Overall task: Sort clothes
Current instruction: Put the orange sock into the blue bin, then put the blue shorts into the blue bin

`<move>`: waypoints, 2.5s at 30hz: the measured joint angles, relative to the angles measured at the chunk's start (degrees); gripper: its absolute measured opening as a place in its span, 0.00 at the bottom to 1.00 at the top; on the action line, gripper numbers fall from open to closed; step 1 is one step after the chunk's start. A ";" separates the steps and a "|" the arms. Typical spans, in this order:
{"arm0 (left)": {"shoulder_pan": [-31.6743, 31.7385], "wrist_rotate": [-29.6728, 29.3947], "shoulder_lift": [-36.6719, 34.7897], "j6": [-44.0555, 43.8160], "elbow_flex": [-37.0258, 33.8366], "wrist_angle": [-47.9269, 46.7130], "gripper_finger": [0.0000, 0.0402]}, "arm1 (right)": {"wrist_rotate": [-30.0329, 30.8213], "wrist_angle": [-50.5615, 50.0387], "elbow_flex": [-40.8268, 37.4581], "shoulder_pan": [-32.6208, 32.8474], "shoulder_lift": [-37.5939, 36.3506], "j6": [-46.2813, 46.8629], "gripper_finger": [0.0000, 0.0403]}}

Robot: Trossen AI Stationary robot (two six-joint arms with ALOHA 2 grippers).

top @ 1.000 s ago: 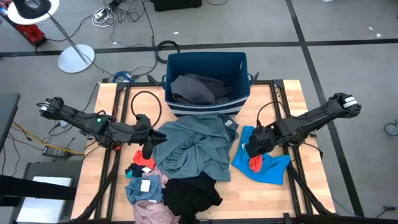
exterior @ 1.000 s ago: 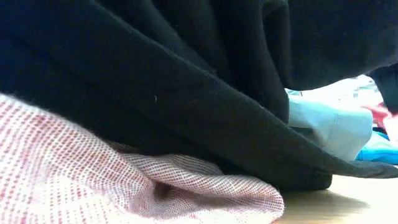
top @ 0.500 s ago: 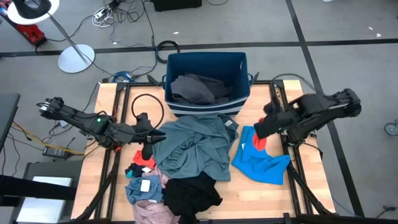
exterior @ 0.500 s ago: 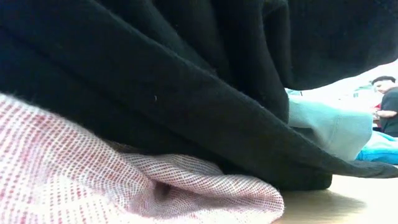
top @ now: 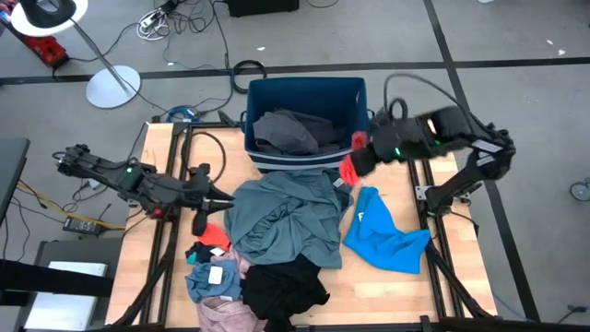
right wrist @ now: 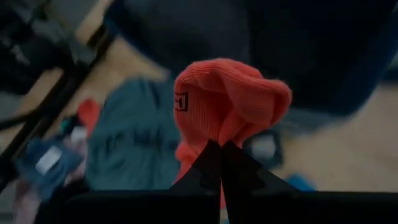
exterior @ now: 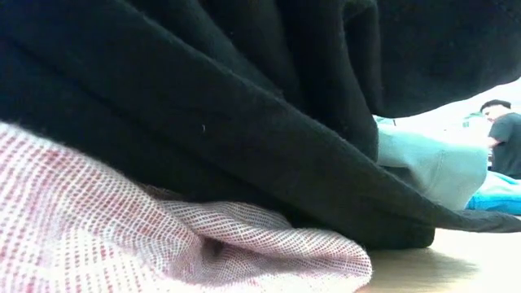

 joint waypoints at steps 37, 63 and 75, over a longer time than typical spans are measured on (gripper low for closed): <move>0.02 5.67 0.16 4.01 0.00 4.75 0.23 | -12.21 1.07 12.40 -32.40 6.20 -28.58 0.57; 0.01 5.67 0.16 6.69 0.00 4.89 0.23 | -21.03 -0.04 -39.07 -0.95 -17.99 5.64 0.68; 0.00 5.67 0.17 6.69 0.00 5.49 0.23 | -24.23 16.26 -65.01 1.19 -19.93 15.47 0.68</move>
